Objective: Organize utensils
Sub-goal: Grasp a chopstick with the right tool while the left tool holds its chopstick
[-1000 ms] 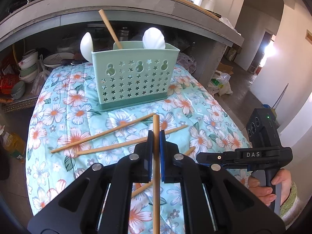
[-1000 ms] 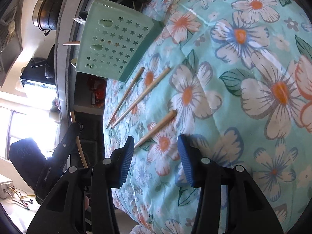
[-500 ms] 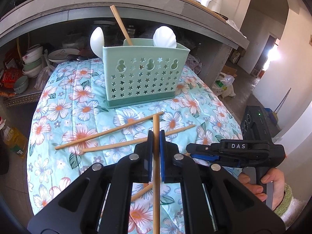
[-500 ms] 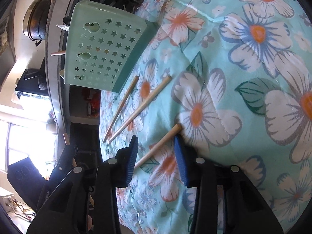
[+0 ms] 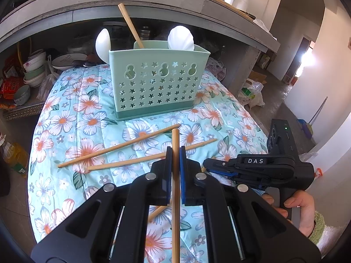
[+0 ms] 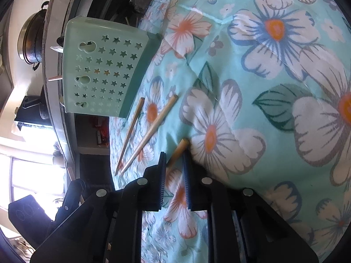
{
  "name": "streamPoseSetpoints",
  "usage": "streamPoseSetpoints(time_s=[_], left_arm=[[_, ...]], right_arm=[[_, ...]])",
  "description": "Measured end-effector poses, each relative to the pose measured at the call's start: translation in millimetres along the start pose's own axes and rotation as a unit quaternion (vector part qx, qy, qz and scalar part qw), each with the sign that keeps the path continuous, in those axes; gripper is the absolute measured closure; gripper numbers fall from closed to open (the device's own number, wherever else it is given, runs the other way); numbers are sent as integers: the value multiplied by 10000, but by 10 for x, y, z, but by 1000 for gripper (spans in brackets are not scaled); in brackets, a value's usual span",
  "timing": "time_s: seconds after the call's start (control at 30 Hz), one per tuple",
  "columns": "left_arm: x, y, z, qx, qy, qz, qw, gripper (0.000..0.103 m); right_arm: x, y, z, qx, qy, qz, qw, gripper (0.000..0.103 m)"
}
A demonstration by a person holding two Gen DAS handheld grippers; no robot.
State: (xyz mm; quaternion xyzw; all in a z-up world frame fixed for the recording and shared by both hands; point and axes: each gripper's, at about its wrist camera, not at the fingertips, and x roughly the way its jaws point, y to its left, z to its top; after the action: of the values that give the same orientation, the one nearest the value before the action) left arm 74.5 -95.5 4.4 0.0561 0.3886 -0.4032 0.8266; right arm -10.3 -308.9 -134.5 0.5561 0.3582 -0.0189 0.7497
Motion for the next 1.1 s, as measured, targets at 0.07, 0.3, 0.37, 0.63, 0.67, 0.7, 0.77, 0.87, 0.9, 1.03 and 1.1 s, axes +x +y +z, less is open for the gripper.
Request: streamPoseSetpoints(time_s=[0.07, 0.3, 0.37, 0.63, 0.67, 0.7, 0.77, 0.87, 0.9, 1.03, 1.1], left_arm=[[-4, -14, -3, 6, 6, 3, 10000, 98], [12, -31, -9, 16, 50, 19, 10000, 98], [16, -29, -9, 14, 51, 27, 10000, 98], [28, -26, -2, 4, 60, 26, 10000, 98], [30, -28, -2, 4, 63, 21, 10000, 98], [35, -31, 1, 0, 64, 18, 10000, 98], [41, -39, 6, 1, 61, 13, 10000, 98], [53, -42, 9, 4, 74, 3, 10000, 98], [59, -45, 9, 5, 76, 3, 10000, 98], [62, -47, 8, 6, 81, 3, 10000, 98], [58, -47, 9, 6, 78, 4, 10000, 98]], right_arm=[[-10, -13, 8, 17, 4, 44, 10000, 89], [-85, -113, 17, 81, -42, 275, 9996, 90], [-123, -125, 16, 69, -84, 302, 9995, 90], [-381, -263, 113, 177, -423, 277, 9986, 91], [-397, -286, 124, 228, -400, 307, 9985, 91], [-399, -295, 141, 256, -385, 326, 9984, 90], [-407, -307, 144, 292, -351, 351, 9983, 89], [-371, -301, 150, 315, -318, 320, 9985, 85], [-359, -295, 153, 325, -309, 301, 9985, 84], [-291, -230, 157, 250, -299, 205, 9990, 82], [-255, -208, 162, 249, -303, 166, 9991, 82]])
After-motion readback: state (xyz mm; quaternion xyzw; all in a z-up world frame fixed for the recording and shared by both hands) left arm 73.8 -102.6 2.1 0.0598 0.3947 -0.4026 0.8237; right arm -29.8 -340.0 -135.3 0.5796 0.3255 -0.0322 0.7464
